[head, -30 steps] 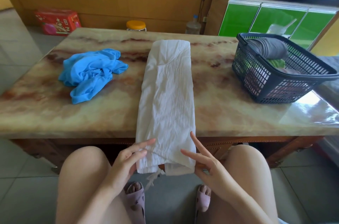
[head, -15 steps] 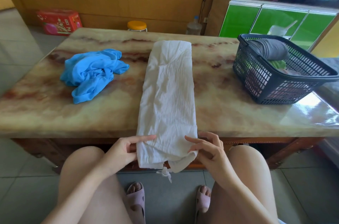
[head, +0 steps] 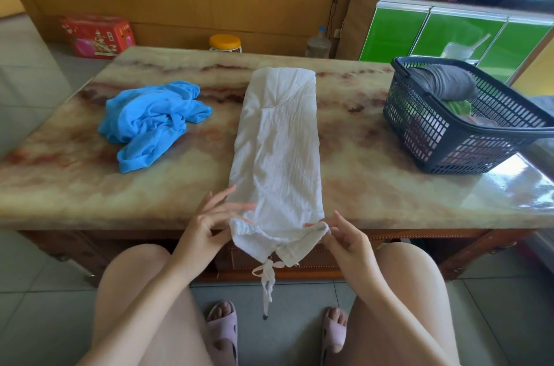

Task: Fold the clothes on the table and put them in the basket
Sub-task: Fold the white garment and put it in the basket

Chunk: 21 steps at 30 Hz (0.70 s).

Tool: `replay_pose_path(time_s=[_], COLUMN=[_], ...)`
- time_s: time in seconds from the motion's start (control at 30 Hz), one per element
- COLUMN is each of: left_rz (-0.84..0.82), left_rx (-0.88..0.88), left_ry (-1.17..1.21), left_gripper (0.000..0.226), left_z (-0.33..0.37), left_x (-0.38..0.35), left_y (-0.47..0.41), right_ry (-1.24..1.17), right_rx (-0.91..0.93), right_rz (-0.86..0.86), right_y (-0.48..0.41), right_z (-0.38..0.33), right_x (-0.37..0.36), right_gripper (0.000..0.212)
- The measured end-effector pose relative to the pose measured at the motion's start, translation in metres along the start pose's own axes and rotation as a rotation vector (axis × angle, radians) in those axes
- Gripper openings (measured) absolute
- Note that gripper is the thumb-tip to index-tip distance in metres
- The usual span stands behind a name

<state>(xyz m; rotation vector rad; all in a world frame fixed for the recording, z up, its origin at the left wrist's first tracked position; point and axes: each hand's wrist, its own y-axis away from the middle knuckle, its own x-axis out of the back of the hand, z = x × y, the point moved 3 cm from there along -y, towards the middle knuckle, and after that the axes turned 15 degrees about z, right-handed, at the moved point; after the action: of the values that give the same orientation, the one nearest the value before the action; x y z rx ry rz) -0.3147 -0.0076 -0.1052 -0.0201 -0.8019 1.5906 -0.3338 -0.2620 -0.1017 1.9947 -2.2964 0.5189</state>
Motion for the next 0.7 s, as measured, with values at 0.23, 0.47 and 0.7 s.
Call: replay_pose_path(time_s=[0.23,0.47,0.7], left_rz=[0.077,0.197,0.218], left_rx=[0.353,0.753,0.856], left_ry=[0.112,-0.072,-0.105], left_gripper=[0.029,0.042,0.046], left_z=[-0.021,-0.043,-0.071], left_x=[-0.012,-0.037,-0.046], left_y=[-0.018,-0.088,-0.080], right_ry=[-0.150,0.191,-0.045], right_rx=[-0.085,-0.286,-0.279], right_rz=[0.071,0.230,0.032], right_y=[-0.021,-0.104,-0.091], right_z=[-0.011,0.012,0.031], right_x=[-0.008,-0.032,-0.031], right_gripper=[0.019,0.019,0.077])
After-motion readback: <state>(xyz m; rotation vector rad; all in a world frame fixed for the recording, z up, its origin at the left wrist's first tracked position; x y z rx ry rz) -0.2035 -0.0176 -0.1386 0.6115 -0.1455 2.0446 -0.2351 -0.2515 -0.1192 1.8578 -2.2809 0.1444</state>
